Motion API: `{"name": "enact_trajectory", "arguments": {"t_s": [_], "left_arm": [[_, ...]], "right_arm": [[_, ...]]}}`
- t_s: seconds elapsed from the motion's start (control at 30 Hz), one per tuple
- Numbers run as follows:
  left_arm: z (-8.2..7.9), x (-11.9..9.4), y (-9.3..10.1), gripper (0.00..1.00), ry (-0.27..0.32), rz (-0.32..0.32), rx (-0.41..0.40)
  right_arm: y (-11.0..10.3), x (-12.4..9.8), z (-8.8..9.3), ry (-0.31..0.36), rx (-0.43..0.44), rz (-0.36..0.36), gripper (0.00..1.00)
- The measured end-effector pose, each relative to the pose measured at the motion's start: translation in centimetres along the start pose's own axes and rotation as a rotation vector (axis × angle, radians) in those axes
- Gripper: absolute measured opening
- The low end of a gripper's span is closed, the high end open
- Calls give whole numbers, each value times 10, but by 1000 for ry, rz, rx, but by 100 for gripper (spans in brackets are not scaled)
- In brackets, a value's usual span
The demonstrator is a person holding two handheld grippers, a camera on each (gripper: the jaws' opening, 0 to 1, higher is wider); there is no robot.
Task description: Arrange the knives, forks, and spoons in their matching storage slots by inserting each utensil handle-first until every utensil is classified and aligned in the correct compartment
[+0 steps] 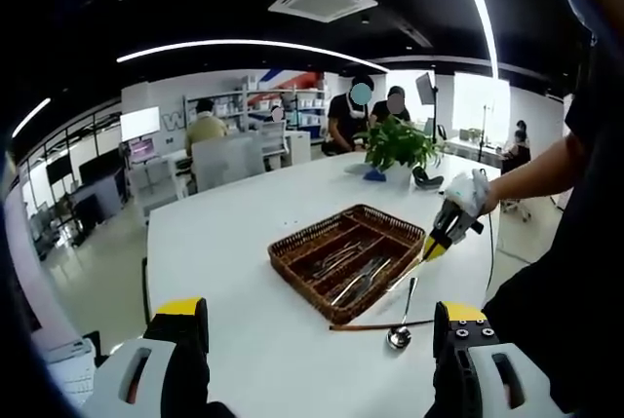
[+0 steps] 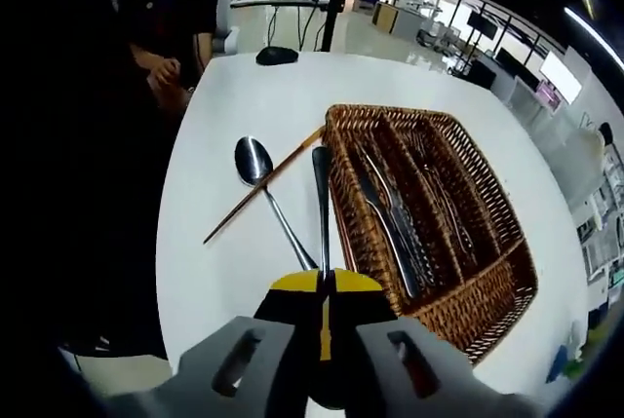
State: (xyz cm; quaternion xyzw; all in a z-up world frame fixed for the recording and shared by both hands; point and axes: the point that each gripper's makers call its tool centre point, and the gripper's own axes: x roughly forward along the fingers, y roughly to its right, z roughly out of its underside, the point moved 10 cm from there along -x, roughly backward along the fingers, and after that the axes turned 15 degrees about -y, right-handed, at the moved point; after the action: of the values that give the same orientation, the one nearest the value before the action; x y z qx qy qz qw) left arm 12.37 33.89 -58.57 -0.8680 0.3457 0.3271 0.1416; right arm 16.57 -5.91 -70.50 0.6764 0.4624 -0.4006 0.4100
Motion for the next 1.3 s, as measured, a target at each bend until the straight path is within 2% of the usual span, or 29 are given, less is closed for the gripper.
{"name": "enact_trajectory", "arguments": {"t_s": [0.37,0.5,0.57,0.6,0.8,1.1,1.3], "left_arm": [[-5,4,0,100,9,22,35],[-3,3,0,100,7,35,30],[-2,5,-1,100,-3,51,18],[1,7,1,100,-36,92,-18],[3,13,4,100,-59,118,1],[-5,18,8,100,-68,116,34],[-10,20,3,100,-78,94,57]], "right_arm": [[3,-30,-19,8,-36,32,0],[11,-45,-26,10,-43,45,0],[15,-50,-28,9,-34,44,0],[16,-52,-28,9,-31,45,0],[26,-74,-43,29,-73,84,0],[42,-113,-68,54,-136,152,0],[49,-128,-77,68,-163,176,0]]}}
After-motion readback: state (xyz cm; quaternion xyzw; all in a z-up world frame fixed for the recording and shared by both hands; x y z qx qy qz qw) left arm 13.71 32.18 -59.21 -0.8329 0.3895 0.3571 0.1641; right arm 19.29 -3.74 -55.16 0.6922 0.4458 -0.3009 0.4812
